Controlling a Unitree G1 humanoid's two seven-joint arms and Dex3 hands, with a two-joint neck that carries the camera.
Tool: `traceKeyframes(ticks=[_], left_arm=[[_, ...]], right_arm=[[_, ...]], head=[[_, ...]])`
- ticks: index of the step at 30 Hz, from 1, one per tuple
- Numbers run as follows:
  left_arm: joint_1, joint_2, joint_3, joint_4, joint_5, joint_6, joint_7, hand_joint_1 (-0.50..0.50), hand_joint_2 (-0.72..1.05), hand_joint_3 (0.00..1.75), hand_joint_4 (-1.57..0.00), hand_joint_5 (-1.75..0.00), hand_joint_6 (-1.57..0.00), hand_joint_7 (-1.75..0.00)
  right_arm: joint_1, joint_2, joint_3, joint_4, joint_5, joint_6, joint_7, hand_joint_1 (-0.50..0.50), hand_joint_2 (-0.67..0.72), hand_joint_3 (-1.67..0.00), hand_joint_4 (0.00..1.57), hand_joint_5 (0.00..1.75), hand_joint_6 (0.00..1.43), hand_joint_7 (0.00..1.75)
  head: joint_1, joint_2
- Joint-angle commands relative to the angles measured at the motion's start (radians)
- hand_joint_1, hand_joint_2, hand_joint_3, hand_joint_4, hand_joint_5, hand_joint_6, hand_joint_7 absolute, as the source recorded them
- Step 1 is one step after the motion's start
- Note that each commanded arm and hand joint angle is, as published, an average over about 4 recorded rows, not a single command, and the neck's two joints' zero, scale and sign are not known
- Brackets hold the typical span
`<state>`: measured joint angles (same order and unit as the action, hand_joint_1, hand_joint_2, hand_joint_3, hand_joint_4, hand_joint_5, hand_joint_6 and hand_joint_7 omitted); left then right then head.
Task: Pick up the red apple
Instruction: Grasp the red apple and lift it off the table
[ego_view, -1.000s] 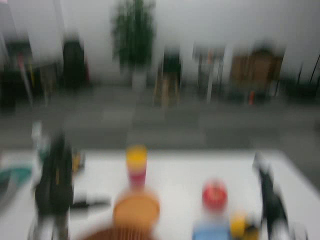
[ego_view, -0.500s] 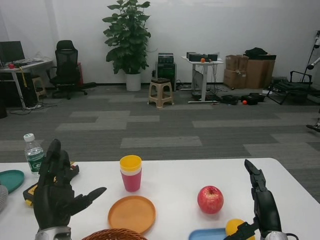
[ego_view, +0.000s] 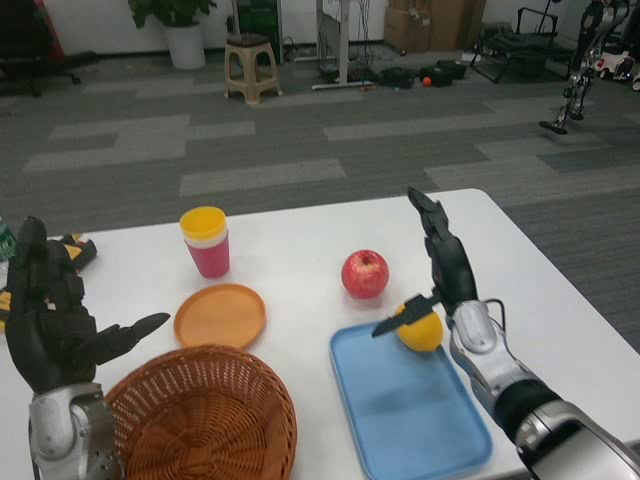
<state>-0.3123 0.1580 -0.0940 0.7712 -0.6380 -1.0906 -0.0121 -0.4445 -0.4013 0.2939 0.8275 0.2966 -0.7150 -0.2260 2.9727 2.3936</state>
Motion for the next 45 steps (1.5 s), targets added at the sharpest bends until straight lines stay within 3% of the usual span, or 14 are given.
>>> traceKeyframes(ticks=[1,6,14,19,26,32,38,45], left_arm=[[0.010,0.008,0.000,0.055,0.010,0.005,-0.016,-0.50,-0.55,0.09,0.00,0.00,-0.33,0.00],[0.009,0.013,-0.002,0.104,0.015,0.006,-0.029,-0.50,-0.72,0.09,0.00,0.00,-0.31,0.00],[-0.014,0.014,-0.023,0.155,0.021,0.011,-0.037,-0.50,-0.72,0.09,0.00,0.00,-0.31,0.00],[-0.023,0.014,-0.042,0.164,0.021,0.013,-0.040,-0.50,-0.66,0.09,0.00,0.00,-0.31,0.00],[-0.033,0.014,-0.073,0.175,0.019,0.014,-0.042,-0.50,-0.72,0.09,0.00,0.00,-0.33,0.00],[-0.039,0.011,-0.081,0.187,0.016,0.014,-0.042,-0.50,-0.72,0.09,0.00,0.00,-0.34,0.00],[-0.039,0.002,-0.084,0.189,0.016,0.014,-0.044,-0.50,-0.72,0.09,0.00,0.00,-0.34,-0.02],[-0.039,-0.008,-0.094,0.189,0.017,0.014,-0.048,-0.50,-0.72,0.09,0.00,0.00,-0.34,-0.02]], right_arm=[[-0.070,-0.002,0.026,0.042,-0.007,0.011,0.004,-0.45,0.22,0.00,0.00,0.00,0.00,0.35],[-0.149,0.021,0.064,0.111,-0.037,0.022,-0.001,-0.46,0.25,-0.02,0.00,0.00,0.00,0.35],[-0.368,0.095,0.187,0.397,-0.083,0.090,-0.049,-0.46,0.25,-0.04,0.00,0.00,0.00,0.35],[-0.442,0.145,0.197,0.533,-0.111,0.151,-0.059,-0.46,0.28,0.00,0.00,0.00,0.00,0.35],[-0.486,0.181,0.195,0.619,-0.198,0.250,-0.121,-0.46,0.19,-0.06,0.00,0.00,0.00,0.35],[-0.489,0.180,0.195,0.537,-0.414,0.407,-0.202,-0.46,0.01,-0.08,0.00,0.00,0.00,0.31],[-0.507,0.189,0.194,0.537,-0.486,0.485,-0.203,-0.47,-0.10,-0.12,0.00,0.00,0.00,0.28],[-0.519,0.196,0.195,0.535,-0.621,0.557,-0.218,-0.48,-0.11,-0.16,0.00,0.00,0.00,0.28]], head=[[-0.012,-0.007],[-0.037,-0.004],[-0.077,-0.003],[-0.099,0.000],[-0.120,0.011],[-0.117,0.004],[-0.121,0.009],[-0.133,0.016]])
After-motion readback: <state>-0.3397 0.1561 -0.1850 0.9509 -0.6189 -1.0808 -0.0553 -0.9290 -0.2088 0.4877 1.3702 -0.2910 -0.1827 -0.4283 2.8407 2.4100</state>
